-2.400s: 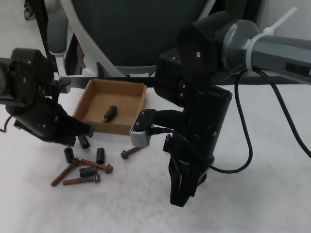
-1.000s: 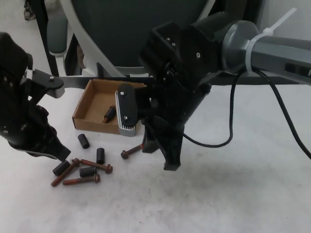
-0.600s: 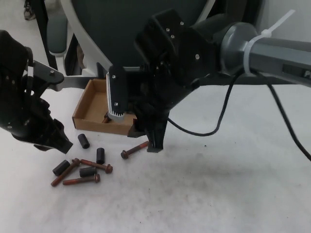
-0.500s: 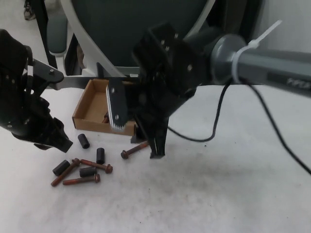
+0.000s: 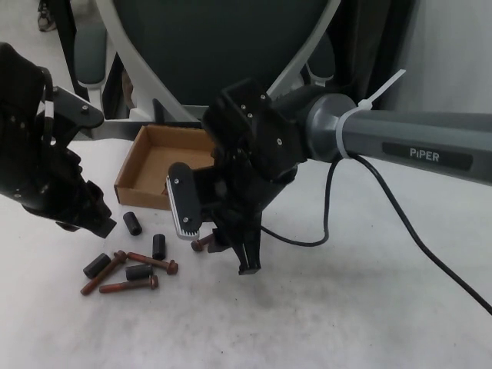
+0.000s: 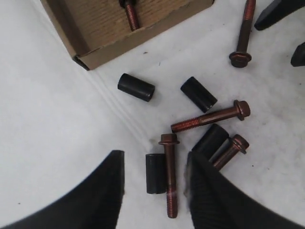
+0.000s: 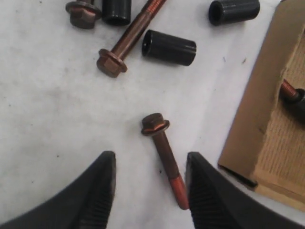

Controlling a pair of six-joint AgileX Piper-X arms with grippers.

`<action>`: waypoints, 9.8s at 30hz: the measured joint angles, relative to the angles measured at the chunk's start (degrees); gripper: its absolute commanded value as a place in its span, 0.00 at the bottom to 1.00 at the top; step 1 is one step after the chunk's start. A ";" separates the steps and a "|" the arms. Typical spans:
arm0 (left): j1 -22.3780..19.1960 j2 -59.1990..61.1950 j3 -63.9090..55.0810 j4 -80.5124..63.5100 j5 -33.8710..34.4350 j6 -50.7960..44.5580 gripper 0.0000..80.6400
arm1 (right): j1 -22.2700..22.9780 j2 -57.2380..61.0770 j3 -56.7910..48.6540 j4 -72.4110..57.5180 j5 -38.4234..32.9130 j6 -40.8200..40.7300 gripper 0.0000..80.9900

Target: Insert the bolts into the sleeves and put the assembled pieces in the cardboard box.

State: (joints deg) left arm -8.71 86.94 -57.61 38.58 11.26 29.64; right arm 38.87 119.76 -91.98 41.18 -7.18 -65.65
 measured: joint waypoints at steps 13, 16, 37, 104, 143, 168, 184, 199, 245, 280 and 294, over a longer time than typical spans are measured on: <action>0.00 7.15 0.00 -0.37 -0.88 -0.95 0.50 | -0.71 0.61 -0.82 -0.83 -0.41 -1.99 0.54; 0.00 7.27 0.00 -1.26 -0.88 -0.95 0.50 | -0.97 2.40 -2.88 -0.18 -0.41 -1.69 0.54; 0.00 13.23 -0.57 -1.42 -0.88 -2.88 0.50 | -1.59 6.37 -6.97 3.06 -1.72 -0.03 0.54; 1.68 18.18 -4.81 -0.97 -1.27 -3.55 0.18 | -1.78 8.27 -7.10 5.33 -6.43 7.88 0.00; -0.60 -3.02 -6.55 9.02 11.71 -7.19 0.01 | -1.86 -6.33 -7.12 22.43 -14.64 28.18 0.00; -2.39 -17.77 16.54 -6.56 1.50 -25.17 0.34 | -1.86 -17.23 -0.23 27.56 -18.64 34.45 0.00; -2.39 4.56 0.99 -0.86 1.03 -32.65 0.48 | -2.00 -23.35 0.86 25.62 -24.12 34.45 0.00; -2.39 10.53 -1.59 -1.81 -1.28 -33.07 0.48 | -2.19 -25.72 8.28 20.51 -24.21 35.74 0.00; -0.32 17.58 -2.32 -6.41 -3.22 -32.17 0.01 | -2.19 -23.13 18.03 7.29 -19.53 42.00 0.28; -0.33 -51.30 33.59 -25.05 12.62 -43.47 0.01 | 0.83 -22.13 18.03 15.26 0.27 23.73 0.52; -0.33 -86.94 45.53 -22.24 16.85 -36.60 0.01 | 7.19 -15.22 18.03 18.24 6.01 25.52 0.52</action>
State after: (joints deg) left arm -9.04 0.00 -12.08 16.34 28.11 -6.97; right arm 46.06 104.54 -73.95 59.42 -1.18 -40.13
